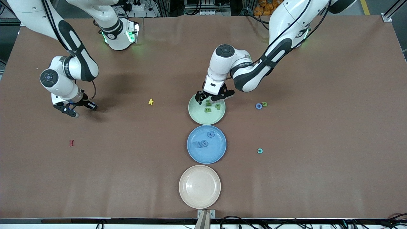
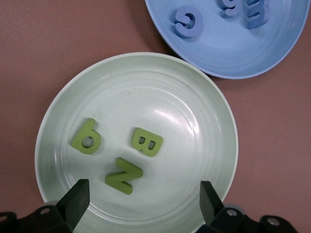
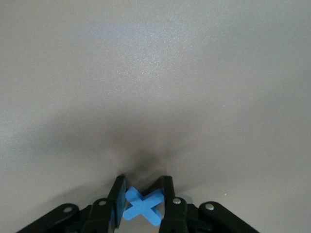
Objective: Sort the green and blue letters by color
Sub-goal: 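Close the right gripper on the blue x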
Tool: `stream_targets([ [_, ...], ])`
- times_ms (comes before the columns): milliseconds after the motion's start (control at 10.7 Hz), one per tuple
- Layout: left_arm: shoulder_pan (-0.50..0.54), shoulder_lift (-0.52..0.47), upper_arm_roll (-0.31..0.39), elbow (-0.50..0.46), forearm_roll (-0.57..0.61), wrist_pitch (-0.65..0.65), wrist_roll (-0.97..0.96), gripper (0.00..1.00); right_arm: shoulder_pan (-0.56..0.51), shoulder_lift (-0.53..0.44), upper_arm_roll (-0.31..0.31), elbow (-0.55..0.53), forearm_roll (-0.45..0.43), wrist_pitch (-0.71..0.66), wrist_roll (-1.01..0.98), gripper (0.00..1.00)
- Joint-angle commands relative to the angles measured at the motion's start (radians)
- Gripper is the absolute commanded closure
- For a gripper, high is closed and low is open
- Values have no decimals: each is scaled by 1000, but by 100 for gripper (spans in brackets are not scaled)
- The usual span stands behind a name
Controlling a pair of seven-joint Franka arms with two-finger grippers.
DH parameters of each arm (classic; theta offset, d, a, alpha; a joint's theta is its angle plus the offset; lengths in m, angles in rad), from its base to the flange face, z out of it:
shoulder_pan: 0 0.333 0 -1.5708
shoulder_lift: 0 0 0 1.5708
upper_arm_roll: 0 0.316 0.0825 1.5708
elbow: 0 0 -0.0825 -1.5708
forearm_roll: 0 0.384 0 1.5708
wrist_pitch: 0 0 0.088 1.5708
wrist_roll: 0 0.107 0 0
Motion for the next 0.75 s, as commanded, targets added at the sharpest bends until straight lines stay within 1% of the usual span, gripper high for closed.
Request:
stream_targets([
  [0, -4, 2, -3, 7, 12, -11, -20, 0, -8, -28, 12, 36, 12, -79, -6, 100],
  [93, -5, 2, -3, 7, 12, -11, -19, 0, -5, -48, 16, 63, 22, -137, -5, 100],
  [187, -5, 2, -3, 9, 12, -11, -19, 0, 1, -62, 30, 98, 79, -202, -11, 100],
  [280, -5, 2, -3, 9, 12, -11, -17, 0, 2, -71, 47, 134, 101, -264, -9, 100],
  [373, -4, 2, -3, 9, 12, -11, -16, 0, 3, -83, 53, 157, 105, -305, -8, 100],
  [653, -4, 2, -1, 9, 23, -11, -14, 0, 28, -94, 111, 227, 107, -348, 15, 100],
])
